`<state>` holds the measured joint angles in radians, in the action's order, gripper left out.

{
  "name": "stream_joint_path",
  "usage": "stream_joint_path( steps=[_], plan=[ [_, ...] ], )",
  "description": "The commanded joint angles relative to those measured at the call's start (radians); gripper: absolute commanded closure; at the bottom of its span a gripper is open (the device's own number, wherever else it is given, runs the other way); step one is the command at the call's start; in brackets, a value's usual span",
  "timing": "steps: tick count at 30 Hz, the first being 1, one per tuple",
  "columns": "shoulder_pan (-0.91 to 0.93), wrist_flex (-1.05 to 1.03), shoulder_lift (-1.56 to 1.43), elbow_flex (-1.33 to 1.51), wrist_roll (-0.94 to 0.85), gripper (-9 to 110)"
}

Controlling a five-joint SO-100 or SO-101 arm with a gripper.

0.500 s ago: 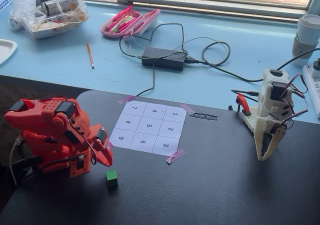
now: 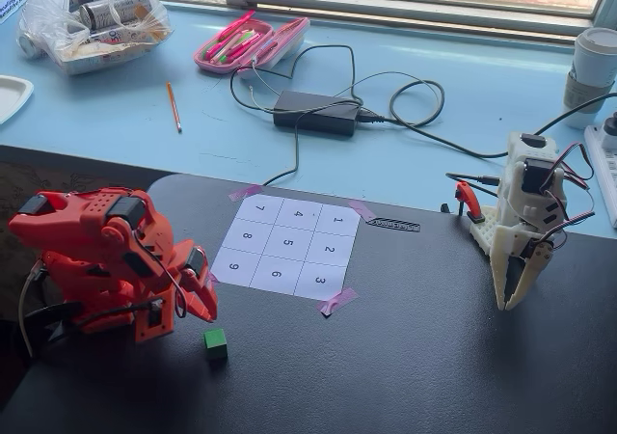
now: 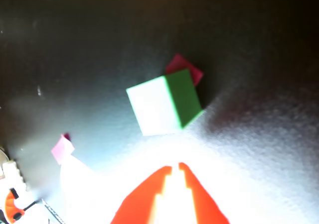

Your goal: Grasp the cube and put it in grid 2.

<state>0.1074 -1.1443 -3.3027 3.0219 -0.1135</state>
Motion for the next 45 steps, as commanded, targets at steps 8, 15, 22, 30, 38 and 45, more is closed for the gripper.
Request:
stream_joint_path(
  steps=[8,15,22,30,38,45],
  plan=[
    [0.002,-0.005,0.002,0.0,0.003,101],
    [0.002,-0.005,0.002,0.0,0.003,101],
    [0.002,-0.008,0.002,0.0,-0.003,101],
    [0.0,-0.003,0.002,-0.003,-0.003,101],
    [0.015,-0.014,0.002,-0.031,-0.003,101],
    [0.02,-0.06,0.055,-0.115,-0.003,89]
  ],
)
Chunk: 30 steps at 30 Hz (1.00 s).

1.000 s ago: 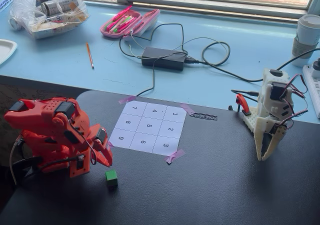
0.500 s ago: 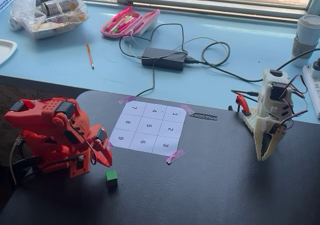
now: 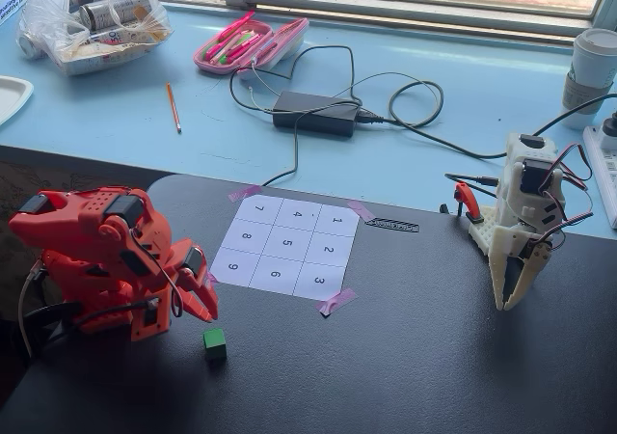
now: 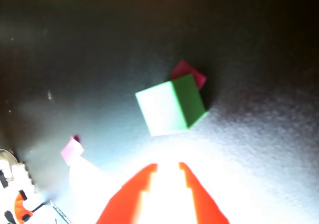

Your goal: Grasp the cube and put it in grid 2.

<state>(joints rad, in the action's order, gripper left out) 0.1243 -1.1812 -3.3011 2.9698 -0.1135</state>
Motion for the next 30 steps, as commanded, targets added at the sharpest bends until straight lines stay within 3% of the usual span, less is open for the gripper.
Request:
stream_joint_path(
  steps=[1,15,30],
  plan=[
    [0.005,-0.009,0.097,-0.08,-0.003,88],
    [0.084,0.149,0.65,-0.325,0.037,77],
    [0.176,0.104,0.828,-0.531,0.025,71]
  ],
)
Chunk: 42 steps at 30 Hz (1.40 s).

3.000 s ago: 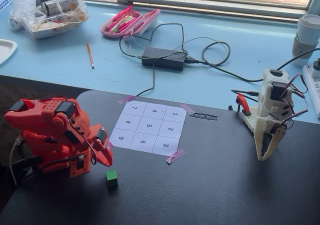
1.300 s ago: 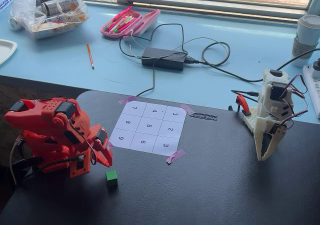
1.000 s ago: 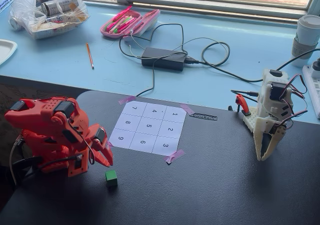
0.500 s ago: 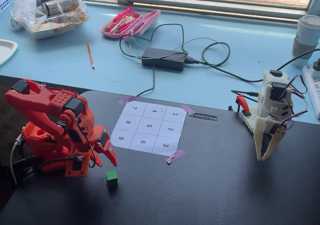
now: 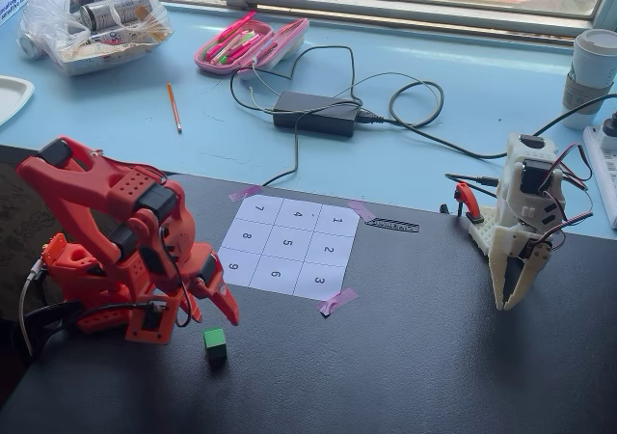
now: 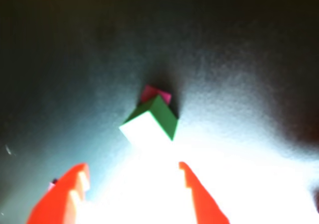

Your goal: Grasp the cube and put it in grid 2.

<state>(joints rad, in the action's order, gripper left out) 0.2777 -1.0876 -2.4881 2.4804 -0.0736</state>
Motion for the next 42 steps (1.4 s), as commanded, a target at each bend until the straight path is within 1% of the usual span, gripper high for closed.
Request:
stream_joint_path(
  steps=[1,8,14,18,20,29,34,35,37,39,40,42],
  plan=[
    [0.035,0.015,0.026,-0.038,-0.021,71],
    [0.1,0.051,0.08,-0.017,-0.046,71],
    [0.1,0.083,0.084,-0.002,-0.048,71],
    [0.098,0.112,0.091,-0.002,-0.089,66],
    [0.1,0.121,0.107,-0.002,-0.117,67],
    [0.049,0.098,0.255,-0.034,-0.146,66],
    [0.052,0.126,0.333,-0.074,-0.15,67],
    [0.055,0.132,0.345,-0.08,-0.15,69],
    [0.061,0.144,0.356,-0.087,-0.15,78],
    [0.066,0.156,0.359,-0.089,-0.15,95],
    [0.064,0.156,0.359,-0.092,-0.152,101],
    [0.063,0.152,0.357,-0.092,-0.153,101]
  ],
)
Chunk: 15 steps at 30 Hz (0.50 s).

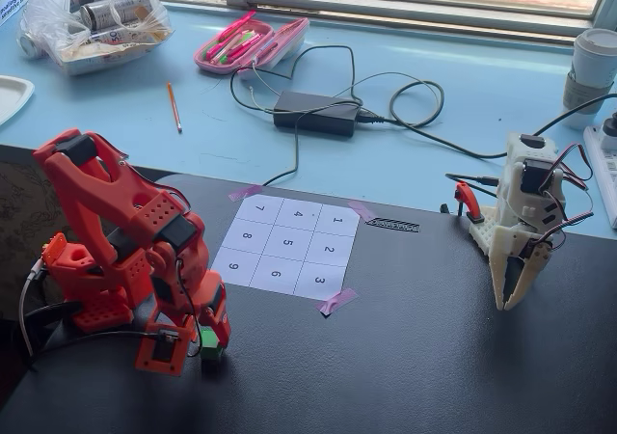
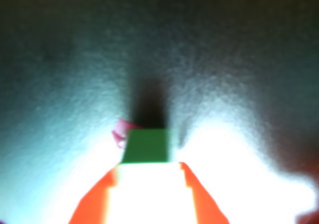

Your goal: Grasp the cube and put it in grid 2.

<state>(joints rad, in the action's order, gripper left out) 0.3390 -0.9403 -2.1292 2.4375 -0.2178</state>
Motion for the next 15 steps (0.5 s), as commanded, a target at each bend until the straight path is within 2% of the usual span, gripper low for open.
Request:
stream_joint_path(
  steps=[1,9,15],
  plan=[
    [0.0,0.005,-0.002,-0.049,-0.009,101],
    [-0.014,-0.012,-0.005,-0.067,0.0,101],
    [-0.084,-0.158,0.028,-0.279,0.018,101]
  ],
)
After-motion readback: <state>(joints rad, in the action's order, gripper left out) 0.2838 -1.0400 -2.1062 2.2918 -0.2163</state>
